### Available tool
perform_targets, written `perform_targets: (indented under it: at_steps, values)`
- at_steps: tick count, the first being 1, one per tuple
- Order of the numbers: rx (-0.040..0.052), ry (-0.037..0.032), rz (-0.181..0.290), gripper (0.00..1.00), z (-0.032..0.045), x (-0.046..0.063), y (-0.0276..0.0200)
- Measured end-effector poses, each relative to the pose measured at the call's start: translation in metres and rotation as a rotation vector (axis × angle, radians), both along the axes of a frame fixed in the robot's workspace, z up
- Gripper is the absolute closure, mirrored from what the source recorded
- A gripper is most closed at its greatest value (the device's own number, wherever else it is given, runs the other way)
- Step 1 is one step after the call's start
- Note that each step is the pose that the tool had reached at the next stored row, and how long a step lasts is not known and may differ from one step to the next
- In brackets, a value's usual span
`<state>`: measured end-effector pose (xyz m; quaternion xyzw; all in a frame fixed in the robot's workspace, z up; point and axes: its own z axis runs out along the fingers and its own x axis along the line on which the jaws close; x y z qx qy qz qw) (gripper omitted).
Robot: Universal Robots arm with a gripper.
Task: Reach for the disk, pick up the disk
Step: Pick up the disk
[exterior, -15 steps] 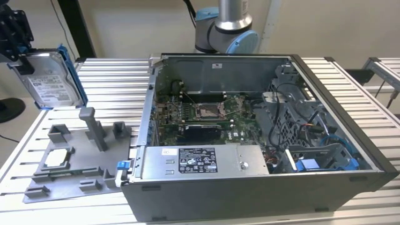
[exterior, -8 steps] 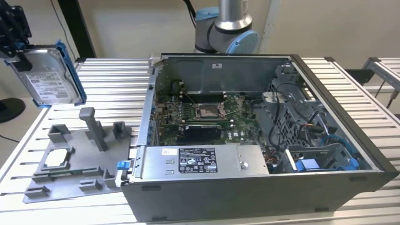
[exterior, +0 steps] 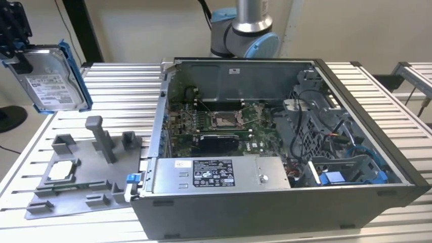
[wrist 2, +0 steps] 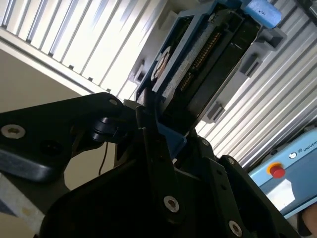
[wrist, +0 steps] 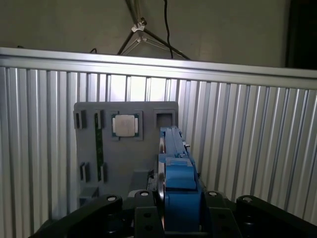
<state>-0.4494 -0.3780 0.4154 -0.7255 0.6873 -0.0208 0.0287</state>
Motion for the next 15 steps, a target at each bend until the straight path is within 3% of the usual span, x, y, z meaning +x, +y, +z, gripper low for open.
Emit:
perform_targets:
  at_steps: [15]
  values:
    - [0.0,0.0,0.0,1.0,0.0225,0.0,0.0]
